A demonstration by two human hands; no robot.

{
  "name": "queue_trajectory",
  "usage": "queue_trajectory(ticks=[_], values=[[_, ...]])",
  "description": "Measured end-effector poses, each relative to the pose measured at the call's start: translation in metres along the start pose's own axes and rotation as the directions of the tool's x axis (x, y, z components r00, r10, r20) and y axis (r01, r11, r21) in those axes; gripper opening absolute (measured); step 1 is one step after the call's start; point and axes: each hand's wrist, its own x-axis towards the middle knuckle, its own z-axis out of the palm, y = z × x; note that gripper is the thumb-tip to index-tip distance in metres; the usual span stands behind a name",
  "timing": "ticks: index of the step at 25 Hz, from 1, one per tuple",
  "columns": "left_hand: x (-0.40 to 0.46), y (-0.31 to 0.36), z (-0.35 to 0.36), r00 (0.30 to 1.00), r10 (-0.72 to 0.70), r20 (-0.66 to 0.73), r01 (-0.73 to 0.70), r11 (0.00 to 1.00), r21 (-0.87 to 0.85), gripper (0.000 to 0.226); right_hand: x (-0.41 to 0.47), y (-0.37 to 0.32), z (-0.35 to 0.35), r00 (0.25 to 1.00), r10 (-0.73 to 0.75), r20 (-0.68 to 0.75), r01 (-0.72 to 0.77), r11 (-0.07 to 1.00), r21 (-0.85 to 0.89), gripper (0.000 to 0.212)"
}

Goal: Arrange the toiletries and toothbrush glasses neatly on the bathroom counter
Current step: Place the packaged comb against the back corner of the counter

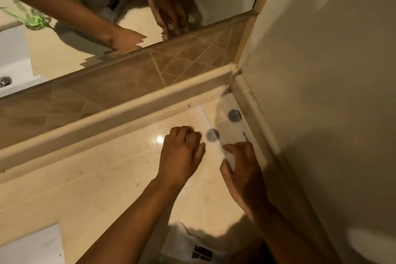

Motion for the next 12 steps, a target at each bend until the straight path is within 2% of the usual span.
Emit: queue_trajectory(ticks=[1, 3, 6, 12], values=[[0.000, -0.004, 0.002, 0.995, 0.095, 0.024, -0.097, 0.994, 0.058, 0.026, -0.002, -0.001, 0.002, 0.999, -0.011, 0.034, 0.011, 1.000, -0.012, 0.038], [0.003, -0.008, 0.005, 0.976, 0.187, 0.112, -0.200, 0.972, 0.120, 0.039, -0.006, -0.004, 0.007, 0.994, -0.052, 0.096, 0.059, 0.996, -0.073, 0.041], [0.010, -0.005, 0.007, 0.967, 0.146, 0.211, -0.183, 0.968, 0.171, 0.045, -0.011, -0.006, 0.011, 0.986, -0.057, 0.154, 0.075, 0.990, -0.116, 0.046], [0.023, 0.000, 0.009, 0.966, 0.127, 0.226, -0.166, 0.973, 0.162, 0.045, -0.007, -0.006, 0.012, 0.993, -0.018, 0.120, 0.037, 0.986, -0.161, 0.049]])
